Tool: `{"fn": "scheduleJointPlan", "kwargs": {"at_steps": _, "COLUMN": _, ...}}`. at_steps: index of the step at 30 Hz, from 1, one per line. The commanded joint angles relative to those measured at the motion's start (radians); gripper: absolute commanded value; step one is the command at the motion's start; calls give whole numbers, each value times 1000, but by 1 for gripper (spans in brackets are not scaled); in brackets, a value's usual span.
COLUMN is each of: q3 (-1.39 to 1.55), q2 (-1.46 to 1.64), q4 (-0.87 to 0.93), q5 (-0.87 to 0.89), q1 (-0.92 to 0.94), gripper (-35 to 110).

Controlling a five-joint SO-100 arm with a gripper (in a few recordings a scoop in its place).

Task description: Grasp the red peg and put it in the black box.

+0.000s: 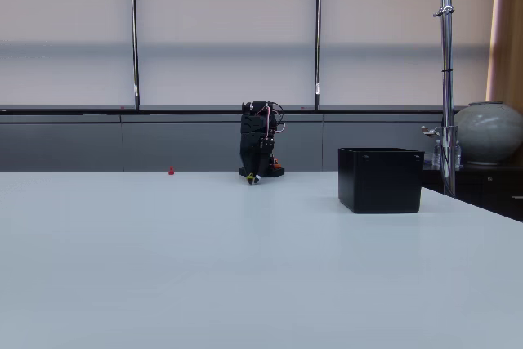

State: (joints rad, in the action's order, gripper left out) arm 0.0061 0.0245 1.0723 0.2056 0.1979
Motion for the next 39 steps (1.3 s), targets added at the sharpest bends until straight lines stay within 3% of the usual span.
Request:
{"fn": "scheduleJointPlan", "kwargs": {"at_steps": 1, "q3": 8, "q2": 215, "q4": -178, "q5": -8, "q1": 104, "gripper": 0}}
{"fn": "scheduleJointPlan", "kwargs": {"at_steps": 6, "q3": 12, "q2": 387, "q4": -446, "q5": -126, "q1": 215, "gripper": 0}}
{"fn": "scheduleJointPlan", "kwargs": {"at_steps": 12, "q3": 32, "q2": 523, "q4": -548, "q5": -110, "q1": 379, "gripper": 1}}
{"fn": "scheduleJointPlan", "kwargs": {"at_steps": 18, "q3": 225, "q2": 618, "q4": -133, "q5": -44, "q1": 538, "gripper": 0}}
{"fn": "scheduleJointPlan", "kwargs": {"at_steps": 21, "q3": 247, "q2": 620, "q4": -41, "q5": -5, "q1": 634, "gripper": 0}}
{"fn": "scheduleJointPlan", "kwargs": {"at_steps": 34, "q3": 311, "q2": 736, "q4": -37, "q5": 337, "q1": 1186, "gripper": 1}}
{"fn": "scheduleJointPlan", "kwargs": {"at_steps": 39, "q3": 310, "q2": 719, "q4": -61, "q5": 388, "q1": 1316, "gripper": 4}}
